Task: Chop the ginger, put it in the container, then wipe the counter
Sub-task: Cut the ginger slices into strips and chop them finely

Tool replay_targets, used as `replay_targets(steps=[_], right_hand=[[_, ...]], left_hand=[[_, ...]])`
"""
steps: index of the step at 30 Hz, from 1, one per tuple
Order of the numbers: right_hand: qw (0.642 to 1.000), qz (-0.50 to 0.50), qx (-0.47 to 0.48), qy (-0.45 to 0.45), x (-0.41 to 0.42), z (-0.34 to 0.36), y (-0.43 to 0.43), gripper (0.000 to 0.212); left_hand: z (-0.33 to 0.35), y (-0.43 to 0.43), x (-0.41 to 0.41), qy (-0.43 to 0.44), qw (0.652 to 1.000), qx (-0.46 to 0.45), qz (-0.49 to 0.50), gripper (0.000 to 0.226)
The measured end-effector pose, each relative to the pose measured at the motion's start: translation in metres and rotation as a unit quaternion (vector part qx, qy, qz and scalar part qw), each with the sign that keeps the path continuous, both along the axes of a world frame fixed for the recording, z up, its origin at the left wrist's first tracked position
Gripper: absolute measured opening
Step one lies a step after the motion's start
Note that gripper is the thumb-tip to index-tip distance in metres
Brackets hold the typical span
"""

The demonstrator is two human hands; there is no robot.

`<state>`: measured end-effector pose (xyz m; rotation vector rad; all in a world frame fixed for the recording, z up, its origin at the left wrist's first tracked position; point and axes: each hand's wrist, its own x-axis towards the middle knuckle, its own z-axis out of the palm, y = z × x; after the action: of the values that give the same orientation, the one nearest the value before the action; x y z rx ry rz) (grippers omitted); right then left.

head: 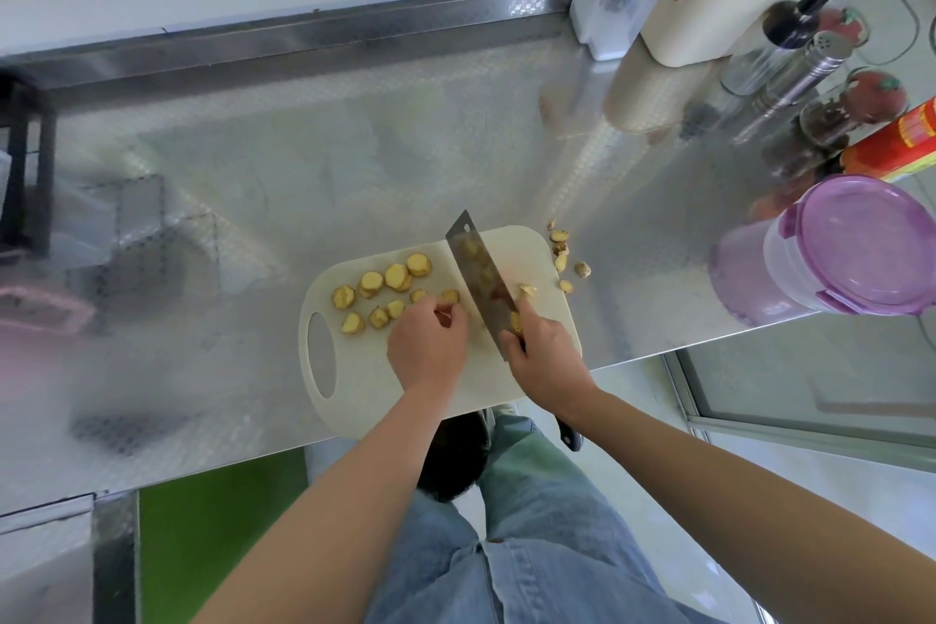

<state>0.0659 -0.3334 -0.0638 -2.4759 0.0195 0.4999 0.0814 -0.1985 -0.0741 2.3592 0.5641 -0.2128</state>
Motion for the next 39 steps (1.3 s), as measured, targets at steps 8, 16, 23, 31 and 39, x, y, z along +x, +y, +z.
replay_targets(steps=[8, 16, 23, 31, 39], right_hand=[[0.998, -0.047, 0.021, -0.032, 0.008, 0.001, -0.009, 0.024], [0.998, -0.033, 0.026, -0.035, 0.006, -0.003, -0.005, 0.028], [1.000, -0.020, 0.015, -0.007, 0.007, -0.003, -0.007, 0.020], [1.000, -0.004, -0.001, -0.015, 0.012, 0.002, -0.014, 0.022], [0.999, 0.001, -0.030, -0.033, 0.008, 0.002, -0.009, 0.024]], left_hand=[[0.005, 0.011, 0.010, -0.052, 0.995, 0.077, -0.029, 0.021], [-0.005, 0.016, 0.025, -0.028, 0.978, 0.155, -0.138, 0.015], [-0.007, 0.019, 0.027, -0.026, 0.984, 0.116, -0.132, 0.015], [-0.001, -0.010, 0.022, 0.119, 0.984, -0.131, 0.020, 0.014], [-0.002, -0.018, 0.011, 0.101, 0.992, -0.065, 0.050, 0.017]])
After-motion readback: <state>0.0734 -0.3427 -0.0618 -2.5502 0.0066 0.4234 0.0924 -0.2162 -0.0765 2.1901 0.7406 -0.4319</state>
